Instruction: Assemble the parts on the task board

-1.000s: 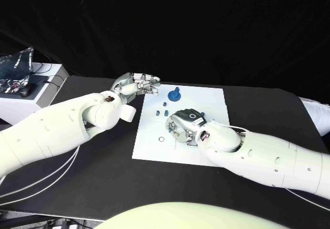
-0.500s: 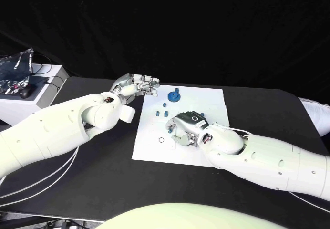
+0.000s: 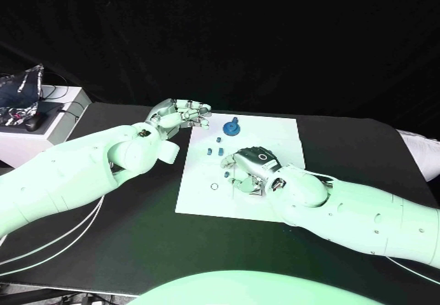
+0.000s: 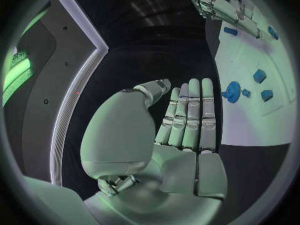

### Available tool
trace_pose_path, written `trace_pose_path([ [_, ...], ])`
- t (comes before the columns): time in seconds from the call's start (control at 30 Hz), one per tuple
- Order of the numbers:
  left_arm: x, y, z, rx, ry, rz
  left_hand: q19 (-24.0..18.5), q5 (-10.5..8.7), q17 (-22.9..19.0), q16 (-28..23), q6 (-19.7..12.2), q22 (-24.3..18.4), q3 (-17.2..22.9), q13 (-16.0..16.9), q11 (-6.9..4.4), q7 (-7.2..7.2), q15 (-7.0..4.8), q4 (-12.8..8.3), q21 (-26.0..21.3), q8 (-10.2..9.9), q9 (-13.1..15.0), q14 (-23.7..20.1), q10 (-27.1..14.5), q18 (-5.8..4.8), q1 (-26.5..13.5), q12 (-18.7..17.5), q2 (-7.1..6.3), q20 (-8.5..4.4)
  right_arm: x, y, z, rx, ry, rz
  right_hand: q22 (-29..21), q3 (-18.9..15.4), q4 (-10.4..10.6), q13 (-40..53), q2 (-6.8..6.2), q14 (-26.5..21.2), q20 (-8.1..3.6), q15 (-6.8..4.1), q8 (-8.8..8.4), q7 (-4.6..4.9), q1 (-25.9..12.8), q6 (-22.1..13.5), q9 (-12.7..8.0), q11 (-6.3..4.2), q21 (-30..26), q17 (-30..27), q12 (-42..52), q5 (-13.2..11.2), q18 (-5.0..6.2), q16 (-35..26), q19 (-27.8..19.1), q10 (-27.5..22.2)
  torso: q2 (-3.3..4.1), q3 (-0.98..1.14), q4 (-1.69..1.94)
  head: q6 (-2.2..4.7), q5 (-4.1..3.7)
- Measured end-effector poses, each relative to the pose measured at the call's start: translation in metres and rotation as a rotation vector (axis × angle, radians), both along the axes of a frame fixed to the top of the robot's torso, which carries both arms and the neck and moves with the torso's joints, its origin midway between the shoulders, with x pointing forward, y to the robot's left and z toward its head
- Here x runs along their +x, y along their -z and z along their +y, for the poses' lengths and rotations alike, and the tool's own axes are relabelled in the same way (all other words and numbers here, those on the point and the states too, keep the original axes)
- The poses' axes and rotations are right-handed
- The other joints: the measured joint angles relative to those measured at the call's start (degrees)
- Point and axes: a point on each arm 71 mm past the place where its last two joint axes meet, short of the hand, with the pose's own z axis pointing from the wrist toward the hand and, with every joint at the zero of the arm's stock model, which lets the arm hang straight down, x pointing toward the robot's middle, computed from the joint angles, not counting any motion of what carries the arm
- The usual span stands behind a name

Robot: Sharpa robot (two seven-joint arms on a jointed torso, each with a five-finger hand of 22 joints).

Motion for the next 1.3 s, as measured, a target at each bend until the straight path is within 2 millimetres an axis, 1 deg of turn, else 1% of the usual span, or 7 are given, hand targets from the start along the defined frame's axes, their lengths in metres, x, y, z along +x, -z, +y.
trace_pose_path([
  [0.13, 0.000, 0.000, 0.000, 0.000, 0.000, 0.001, 0.0, 0.00, 0.1, 0.0, 0.0, -0.1, 0.0, 0.0, 0.00, 0.00, 0.00, 0.0, 0.0, 0.0, 0.0, 0.0, 0.0, 0.00, 0.0, 0.0, 0.00, 0.00, -0.001, -0.002, -0.006, 0.020, 0.011, -0.005, 0.5, 0.0, 0.0, 0.1, 0.31, 0.0, -0.02, -0.03, -0.34, 0.26, 0.3, -0.3, -0.2, -0.10, 0.9, 0.4, 1.4, 0.2, 0.00, 0.2, 0.1, 0.2, 0.00, -0.03, 0.02, 0.14, -0.15],
  [0.33, 0.000, 0.000, -0.001, -0.001, 0.004, 0.002, 0.0, 0.00, 0.1, 0.0, 0.0, -0.1, 0.0, 0.0, 0.00, 0.00, 0.00, 0.0, -0.2, 0.0, -0.1, 0.0, 0.0, 0.00, 0.0, -0.2, 0.00, 0.00, 0.010, -0.017, -0.035, 0.040, 0.073, -0.020, 4.9, 2.9, 0.7, 0.2, 0.52, 0.5, -0.54, -0.55, -0.56, 2.34, 0.5, 1.4, -0.6, -1.19, 9.0, 4.7, 4.3, 0.4, -0.13, 3.0, 3.7, 4.3, -0.07, -0.06, 0.03, 0.51, -0.64],
  [0.37, 0.000, 0.000, -0.001, -0.002, 0.006, 0.002, 0.0, 0.00, 0.1, 0.0, 0.0, -0.2, -0.1, 0.0, 0.00, 0.00, 0.00, 0.1, -0.2, 0.0, -0.1, 0.0, 0.0, 0.00, 0.0, -0.2, 0.00, 0.00, 0.015, -0.023, -0.041, 0.041, 0.087, -0.026, 5.3, 3.1, 0.9, 0.2, 0.35, 0.7, -0.65, -0.73, -0.56, 2.27, 0.3, 1.6, -0.6, -1.25, 10.7, 5.4, 4.5, 0.4, -0.92, 3.4, 4.2, 4.7, -0.07, -0.07, 0.02, 0.57, -0.75],
  [0.53, 0.000, 0.000, -0.004, -0.006, 0.014, 0.002, 0.0, 0.00, 0.1, 0.0, 0.0, -0.2, -0.2, 0.0, 0.00, 0.00, 0.00, 0.2, -0.2, 0.0, -0.1, 0.0, 0.0, 0.00, 0.0, -0.2, 0.00, 0.00, 0.046, -0.057, -0.078, 0.010, 0.179, -0.033, 5.4, 2.9, 1.4, 0.0, -0.99, 0.7, -0.73, -0.73, -0.56, 2.27, -1.0, 1.6, -0.8, -1.33, 12.5, 6.1, 4.6, -0.5, -0.93, 3.7, 4.2, 4.8, -0.05, -0.13, -0.08, 1.00, -1.46],
  [0.7, 0.000, 0.001, -0.007, -0.011, 0.021, 0.001, 0.0, 0.00, 0.1, 0.0, 0.0, -0.2, -0.2, 0.0, 0.00, 0.00, 0.00, 0.2, -0.2, 0.0, -0.1, 0.0, 0.0, 0.00, 0.0, -0.2, 0.00, 0.00, 0.062, -0.066, -0.102, -0.048, 0.227, 0.020, 5.4, 1.3, 1.8, 0.0, -1.61, 0.7, -0.73, -0.73, -0.56, 1.85, -1.1, 1.2, -0.9, -1.33, 12.5, 6.1, 4.1, -0.5, -0.93, 3.9, 4.2, 3.8, -0.10, -0.06, -0.12, 1.26, -1.90],
  [0.93, 0.001, 0.001, -0.008, -0.014, 0.022, 0.001, 0.0, 0.00, 0.3, 0.0, 0.0, -0.3, -0.2, 0.1, 0.00, 0.00, 0.00, 0.2, -0.2, 0.0, -0.1, 0.0, 0.0, 0.00, 0.0, -0.2, 0.00, 0.00, 0.067, -0.066, -0.108, -0.107, 0.225, 0.071, 5.4, -0.9, 1.8, -0.1, -1.66, 0.7, -0.73, -0.73, -0.56, 1.43, -1.1, 1.2, -1.1, -1.12, 12.2, 6.0, 3.6, -0.5, -0.92, 3.9, 4.2, 2.4, -0.04, 0.05, -0.03, 1.44, -2.24],
  [1.3, 0.001, 0.001, -0.007, -0.014, 0.020, 0.001, 0.0, 0.00, 0.3, 0.0, 0.0, -0.3, -0.2, 0.1, 0.00, 0.00, 0.00, 0.2, -0.2, 0.0, -0.1, 0.0, 0.0, 0.00, 0.0, -0.2, 0.00, -0.01, 0.072, -0.060, -0.103, -0.171, 0.213, 0.101, 5.4, -1.2, 1.8, -0.1, -1.35, 0.7, -0.73, -0.73, -0.55, 1.21, -0.8, 1.4, -1.1, -1.12, 12.2, 5.9, 3.5, -0.5, -0.92, 3.9, 4.2, 2.4, 0.02, -0.05, 0.09, 1.47, -2.28],
])
